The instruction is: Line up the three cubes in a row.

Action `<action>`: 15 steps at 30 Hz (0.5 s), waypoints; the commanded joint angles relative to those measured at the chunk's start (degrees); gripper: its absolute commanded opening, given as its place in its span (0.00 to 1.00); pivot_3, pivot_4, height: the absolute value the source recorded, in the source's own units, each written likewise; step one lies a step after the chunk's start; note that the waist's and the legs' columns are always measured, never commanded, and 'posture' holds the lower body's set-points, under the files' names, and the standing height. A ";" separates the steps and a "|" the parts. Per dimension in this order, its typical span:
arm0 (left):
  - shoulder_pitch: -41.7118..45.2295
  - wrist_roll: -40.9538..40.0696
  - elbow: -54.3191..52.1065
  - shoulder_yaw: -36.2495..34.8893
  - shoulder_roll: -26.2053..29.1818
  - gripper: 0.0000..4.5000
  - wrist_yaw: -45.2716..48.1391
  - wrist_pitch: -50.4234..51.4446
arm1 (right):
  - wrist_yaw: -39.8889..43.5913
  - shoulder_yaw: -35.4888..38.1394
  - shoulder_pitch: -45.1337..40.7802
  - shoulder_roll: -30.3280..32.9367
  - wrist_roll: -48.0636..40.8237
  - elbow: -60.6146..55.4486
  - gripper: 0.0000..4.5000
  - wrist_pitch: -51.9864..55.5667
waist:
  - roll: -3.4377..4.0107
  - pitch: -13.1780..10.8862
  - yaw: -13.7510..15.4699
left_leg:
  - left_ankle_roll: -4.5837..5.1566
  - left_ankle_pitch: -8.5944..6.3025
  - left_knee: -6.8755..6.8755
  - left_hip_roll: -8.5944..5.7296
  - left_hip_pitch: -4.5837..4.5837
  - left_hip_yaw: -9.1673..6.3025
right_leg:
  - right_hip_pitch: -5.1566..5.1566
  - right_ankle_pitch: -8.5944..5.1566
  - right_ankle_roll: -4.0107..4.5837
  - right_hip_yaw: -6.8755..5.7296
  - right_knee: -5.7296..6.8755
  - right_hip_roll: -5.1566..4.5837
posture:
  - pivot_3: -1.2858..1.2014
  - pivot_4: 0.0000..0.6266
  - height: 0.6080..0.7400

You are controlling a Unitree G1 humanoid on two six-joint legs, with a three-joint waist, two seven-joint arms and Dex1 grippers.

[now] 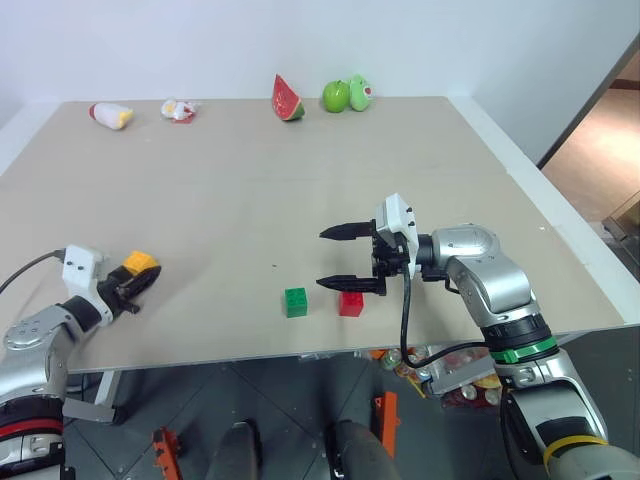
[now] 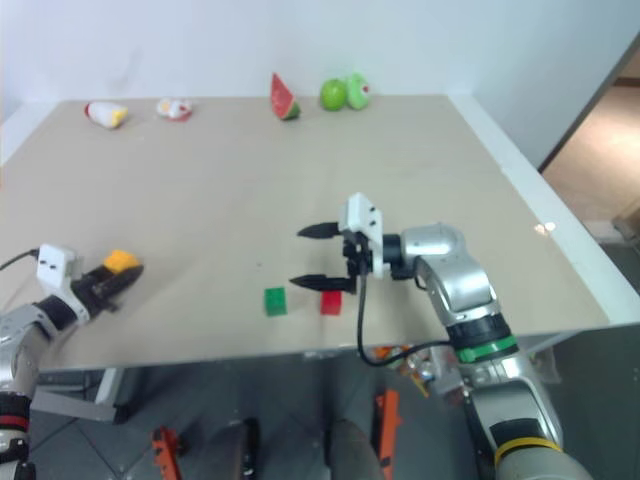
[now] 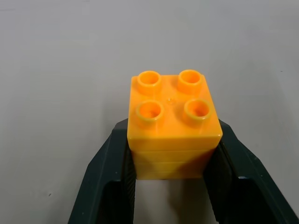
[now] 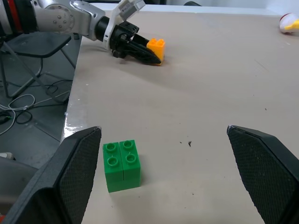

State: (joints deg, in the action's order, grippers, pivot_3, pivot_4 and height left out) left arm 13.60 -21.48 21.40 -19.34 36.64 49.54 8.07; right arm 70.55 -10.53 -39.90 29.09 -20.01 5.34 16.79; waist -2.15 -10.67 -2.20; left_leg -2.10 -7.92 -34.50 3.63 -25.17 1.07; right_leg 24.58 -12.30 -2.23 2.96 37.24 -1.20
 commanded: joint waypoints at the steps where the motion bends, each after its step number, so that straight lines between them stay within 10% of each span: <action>1: -2.16 1.27 -9.00 5.19 1.69 0.30 4.64 -0.36 | 0.46 2.14 -1.26 1.10 -0.81 -0.53 1.00 -0.25 | 0.00 0.00 0.00 | 0.00 0.00 0.00 -0.01 0.01 0.02 | 0.00 0.00 0.00 0.02 0.00 -0.01 | 0.52 0.24 1.00; 15: 3.42 5.74 -19.39 24.44 1.83 0.30 19.20 -5.00 | 6.29 8.65 5.40 12.96 -7.62 -6.73 1.00 6.16 | 0.01 0.00 0.85 | 0.01 0.00 0.00 0.01 0.00 0.38 | 0.12 -0.05 -0.08 0.25 0.00 -0.05 | 0.52 0.24 1.00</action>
State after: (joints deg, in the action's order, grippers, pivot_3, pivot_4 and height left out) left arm 16.17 -16.09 1.78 4.69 38.58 67.73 4.49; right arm 77.17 -3.64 -34.52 41.29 -26.26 1.23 22.49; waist -2.14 -10.68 -1.36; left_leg -2.08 -7.92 -34.50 3.64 -25.16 1.45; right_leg 24.69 -12.35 -2.32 3.22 37.24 -1.23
